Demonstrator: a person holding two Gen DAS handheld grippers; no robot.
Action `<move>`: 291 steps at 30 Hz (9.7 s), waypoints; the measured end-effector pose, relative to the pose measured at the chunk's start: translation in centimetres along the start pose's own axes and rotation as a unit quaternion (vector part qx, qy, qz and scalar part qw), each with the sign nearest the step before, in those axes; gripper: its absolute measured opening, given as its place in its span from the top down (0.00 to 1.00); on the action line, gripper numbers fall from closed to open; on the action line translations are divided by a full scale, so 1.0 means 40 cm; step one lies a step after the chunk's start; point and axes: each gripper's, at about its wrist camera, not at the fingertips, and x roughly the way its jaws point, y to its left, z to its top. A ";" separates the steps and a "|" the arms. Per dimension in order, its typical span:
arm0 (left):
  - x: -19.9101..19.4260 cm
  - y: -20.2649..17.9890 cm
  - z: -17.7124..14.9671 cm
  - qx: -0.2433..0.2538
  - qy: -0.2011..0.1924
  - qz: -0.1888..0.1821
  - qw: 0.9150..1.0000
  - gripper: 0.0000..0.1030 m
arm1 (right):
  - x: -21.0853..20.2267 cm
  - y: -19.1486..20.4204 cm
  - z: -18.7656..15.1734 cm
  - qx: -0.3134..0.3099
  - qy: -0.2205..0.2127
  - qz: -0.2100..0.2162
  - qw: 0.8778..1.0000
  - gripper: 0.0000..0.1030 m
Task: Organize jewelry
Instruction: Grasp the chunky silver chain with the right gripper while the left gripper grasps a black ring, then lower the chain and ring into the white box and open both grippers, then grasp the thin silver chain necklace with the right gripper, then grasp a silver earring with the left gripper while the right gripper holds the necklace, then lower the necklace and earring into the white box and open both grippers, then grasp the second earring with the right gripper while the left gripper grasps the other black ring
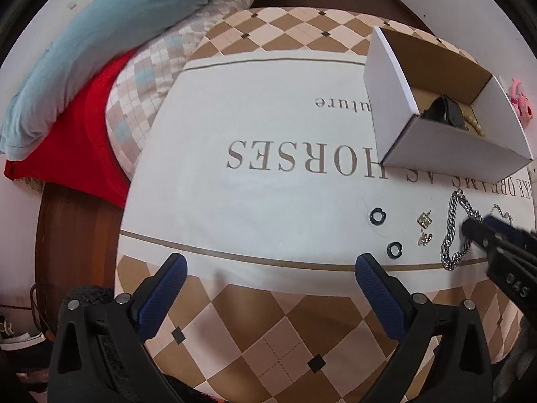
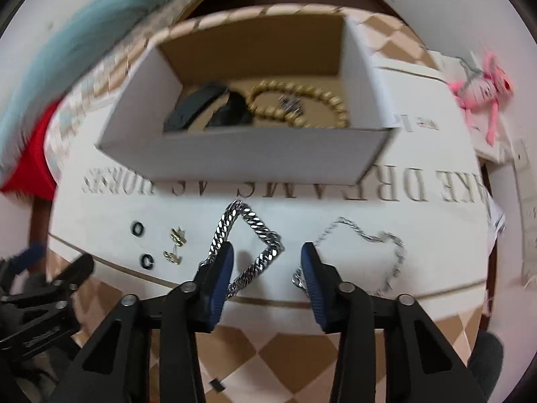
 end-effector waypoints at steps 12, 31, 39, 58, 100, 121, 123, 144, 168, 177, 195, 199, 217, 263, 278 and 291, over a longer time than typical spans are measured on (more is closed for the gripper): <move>0.016 -0.131 -0.014 0.067 -0.001 -0.070 0.995 0.02 | -0.015 -0.034 -0.019 -0.009 -0.008 -0.053 0.999 0.92; 0.022 -0.204 0.003 0.097 -0.006 -0.099 0.990 0.90 | -0.053 -0.103 -0.039 0.034 -0.011 -0.029 0.999 0.92; -0.093 -0.156 0.012 0.078 -0.028 -0.135 0.987 0.90 | -0.170 -0.080 -0.020 0.032 -0.048 0.038 0.998 0.92; -0.139 -0.179 0.367 0.089 -0.037 -0.171 0.981 0.90 | -0.304 -0.066 0.284 -0.017 -0.109 0.040 0.993 0.92; -0.137 -0.099 0.253 0.022 -0.070 -0.062 0.995 0.01 | -0.161 -0.084 0.184 0.011 -0.042 -0.069 0.997 0.00; -0.406 -0.082 0.102 0.004 -0.174 -0.056 0.983 0.01 | -0.470 -0.086 0.039 0.023 -0.181 -0.096 0.978 0.00; -0.432 -0.083 0.094 0.007 -0.181 -0.061 0.982 0.01 | -0.496 -0.082 0.025 0.022 -0.192 -0.096 0.976 0.00; -0.242 -0.085 0.050 -0.016 -0.124 -0.019 0.992 0.01 | -0.268 -0.218 -0.044 0.128 -0.080 -0.030 0.988 0.03; -0.018 -0.107 -0.016 0.014 -0.015 -0.052 0.998 0.01 | -0.108 -0.252 -0.093 0.157 -0.082 -0.045 0.983 0.94; -0.024 -0.134 0.000 0.026 -0.019 -0.109 0.994 0.03 | -0.145 -0.229 -0.081 0.154 -0.094 -0.017 0.983 0.94; 0.013 -0.251 0.013 0.085 -0.011 -0.111 0.990 0.94 | -0.094 -0.261 -0.105 0.167 -0.062 -0.023 0.984 0.94; 0.000 -0.247 0.010 0.083 -0.021 -0.115 0.990 0.94 | -0.106 -0.251 -0.107 0.161 -0.067 -0.017 0.985 0.95; -0.266 -0.154 0.180 0.068 -0.090 -0.198 0.974 0.94 | -0.429 -0.150 0.032 0.088 -0.167 0.114 0.975 0.95; -0.152 -0.097 0.417 0.044 -0.067 -0.101 0.992 0.03 | -0.225 -0.140 0.280 0.057 -0.036 0.047 0.997 0.42; -0.205 -0.068 0.312 0.027 -0.108 -0.080 0.991 0.01 | -0.246 -0.093 0.227 0.021 -0.074 -0.070 0.995 0.03; -0.143 0.010 0.110 0.032 -0.115 -0.028 0.992 0.01 | -0.253 -0.019 0.037 0.032 -0.100 0.008 0.994 0.04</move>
